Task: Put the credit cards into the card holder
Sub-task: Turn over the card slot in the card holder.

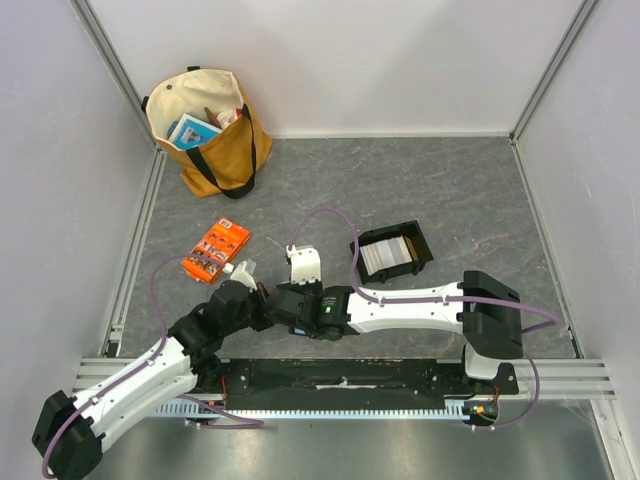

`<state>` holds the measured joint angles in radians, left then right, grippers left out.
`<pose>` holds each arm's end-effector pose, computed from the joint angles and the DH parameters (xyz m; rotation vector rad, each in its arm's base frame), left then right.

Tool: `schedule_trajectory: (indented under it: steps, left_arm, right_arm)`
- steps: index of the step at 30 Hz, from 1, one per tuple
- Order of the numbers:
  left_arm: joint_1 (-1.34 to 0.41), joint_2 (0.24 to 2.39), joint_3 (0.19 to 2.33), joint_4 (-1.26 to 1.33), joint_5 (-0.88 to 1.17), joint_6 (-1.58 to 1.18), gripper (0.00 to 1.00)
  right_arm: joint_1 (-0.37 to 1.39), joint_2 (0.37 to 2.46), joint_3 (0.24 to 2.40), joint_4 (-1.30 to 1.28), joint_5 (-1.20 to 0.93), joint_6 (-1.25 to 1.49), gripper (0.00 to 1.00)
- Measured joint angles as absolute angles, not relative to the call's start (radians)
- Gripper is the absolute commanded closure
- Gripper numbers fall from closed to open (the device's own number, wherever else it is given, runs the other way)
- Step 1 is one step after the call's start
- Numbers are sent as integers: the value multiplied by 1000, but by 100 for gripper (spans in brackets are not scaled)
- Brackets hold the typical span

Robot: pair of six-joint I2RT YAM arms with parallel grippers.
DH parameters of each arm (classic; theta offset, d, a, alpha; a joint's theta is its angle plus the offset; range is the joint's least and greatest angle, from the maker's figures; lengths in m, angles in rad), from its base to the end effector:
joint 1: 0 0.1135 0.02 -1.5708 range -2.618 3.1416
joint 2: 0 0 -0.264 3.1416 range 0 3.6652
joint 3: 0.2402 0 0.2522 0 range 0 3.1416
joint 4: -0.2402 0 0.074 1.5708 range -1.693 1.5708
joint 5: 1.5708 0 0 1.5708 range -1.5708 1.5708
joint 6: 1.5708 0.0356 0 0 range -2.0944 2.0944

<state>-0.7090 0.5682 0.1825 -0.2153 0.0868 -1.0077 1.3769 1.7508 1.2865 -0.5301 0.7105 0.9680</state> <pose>0.1022 -0.0917 0.1571 -0.2997 2.3571 -1.0146 0.0937 0.3568 0.2325 -0.2157 2.2661 0.2926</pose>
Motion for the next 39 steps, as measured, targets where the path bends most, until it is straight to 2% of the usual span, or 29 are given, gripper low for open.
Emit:
schedule_trajectory:
  steps: [24,39]
  left_arm:
    - [-709,562,183,-228,80,-1008,98]
    - [-709,597,183,-238,54,-1007,98]
  right_arm:
    - [1370,1795,1244,-558,705,978,100]
    - [1349,1626,1079,-592,715,1026,100]
